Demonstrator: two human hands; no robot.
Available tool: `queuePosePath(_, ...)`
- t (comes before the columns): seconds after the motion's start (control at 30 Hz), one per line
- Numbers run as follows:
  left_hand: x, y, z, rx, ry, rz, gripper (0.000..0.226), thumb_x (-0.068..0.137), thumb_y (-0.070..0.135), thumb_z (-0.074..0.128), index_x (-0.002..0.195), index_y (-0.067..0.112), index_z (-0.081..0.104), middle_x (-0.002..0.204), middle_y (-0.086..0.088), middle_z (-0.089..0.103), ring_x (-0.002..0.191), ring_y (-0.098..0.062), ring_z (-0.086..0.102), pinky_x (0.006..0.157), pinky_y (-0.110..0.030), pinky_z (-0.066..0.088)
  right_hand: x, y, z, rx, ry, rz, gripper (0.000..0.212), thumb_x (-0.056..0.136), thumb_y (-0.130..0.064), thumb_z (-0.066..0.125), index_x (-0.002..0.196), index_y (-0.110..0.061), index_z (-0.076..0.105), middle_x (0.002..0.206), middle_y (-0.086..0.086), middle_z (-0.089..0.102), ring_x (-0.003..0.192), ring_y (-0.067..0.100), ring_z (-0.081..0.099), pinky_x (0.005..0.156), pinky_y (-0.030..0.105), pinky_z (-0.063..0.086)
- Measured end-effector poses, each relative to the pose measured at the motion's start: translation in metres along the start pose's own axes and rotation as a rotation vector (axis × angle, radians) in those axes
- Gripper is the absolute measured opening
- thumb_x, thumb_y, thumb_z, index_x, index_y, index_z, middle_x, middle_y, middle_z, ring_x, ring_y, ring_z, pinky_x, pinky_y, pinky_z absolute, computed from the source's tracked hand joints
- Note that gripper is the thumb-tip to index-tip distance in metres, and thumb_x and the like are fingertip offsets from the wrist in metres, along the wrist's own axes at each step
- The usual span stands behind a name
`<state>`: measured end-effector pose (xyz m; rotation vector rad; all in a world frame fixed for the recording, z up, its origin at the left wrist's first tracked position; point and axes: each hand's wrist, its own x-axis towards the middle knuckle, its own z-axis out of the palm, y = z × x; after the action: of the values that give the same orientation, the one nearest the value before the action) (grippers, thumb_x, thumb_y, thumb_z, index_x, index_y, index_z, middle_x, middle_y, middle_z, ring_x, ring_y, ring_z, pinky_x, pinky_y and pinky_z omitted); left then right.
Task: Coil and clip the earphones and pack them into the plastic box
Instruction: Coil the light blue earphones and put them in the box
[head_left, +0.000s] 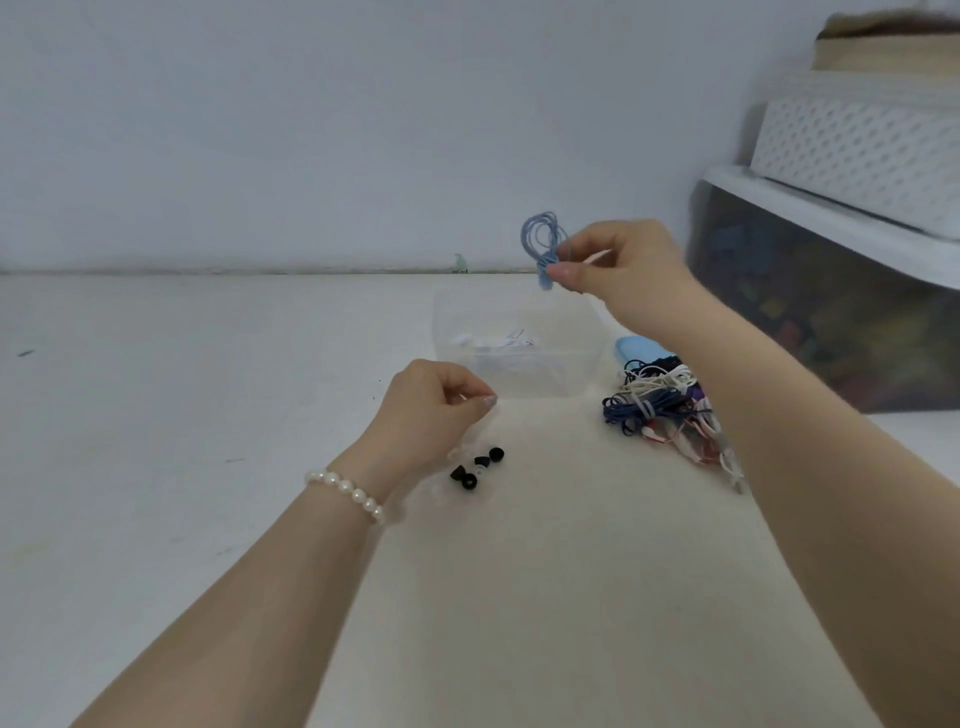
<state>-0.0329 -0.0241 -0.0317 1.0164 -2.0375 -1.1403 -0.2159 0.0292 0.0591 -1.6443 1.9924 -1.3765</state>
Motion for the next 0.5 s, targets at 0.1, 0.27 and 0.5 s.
queuePosePath(0.1, 0.000, -0.002, 0.002, 0.023, 0.002, -0.002, 0.018, 0.080, 0.019, 0.067, 0.067, 0.030, 0.067, 0.082, -0.010, 0.070, 0.065, -0.012, 0.058, 0.057, -0.016, 0.044, 0.014, 0.018, 0.017, -0.203, 0.066, 0.058, 0.015, 0.083, -0.027, 0.065, 0.081, -0.012, 0.068, 0.071, 0.003, 0.065, 0.066, 0.018, 0.052, 0.062, 0.027, 0.039)
queuePosePath(0.27, -0.001, -0.002, 0.004, 0.061, 0.007, 0.011, 0.021, 0.081, 0.017, 0.065, 0.065, 0.031, 0.065, 0.078, -0.006, 0.069, 0.059, -0.007, 0.053, 0.049, -0.008, 0.039, 0.022, 0.041, 0.031, -0.537, 0.049, 0.166, 0.027, 0.088, -0.030, 0.057, 0.080, -0.005, 0.066, 0.078, 0.010, 0.062, 0.072, 0.025, 0.053, 0.059, 0.028, 0.034)
queuePosePath(0.5, -0.002, -0.002, 0.004, 0.133, -0.001, 0.034, 0.015, 0.082, 0.016, 0.064, 0.070, 0.024, 0.068, 0.064, 0.008, 0.059, 0.053, -0.001, 0.050, 0.049, -0.005, 0.037, 0.025, 0.042, 0.014, -0.473, 0.085, 0.152, 0.029, 0.081, -0.031, 0.067, 0.087, -0.002, 0.068, 0.089, 0.012, 0.069, 0.081, 0.028, 0.060, 0.067, 0.027, 0.040)
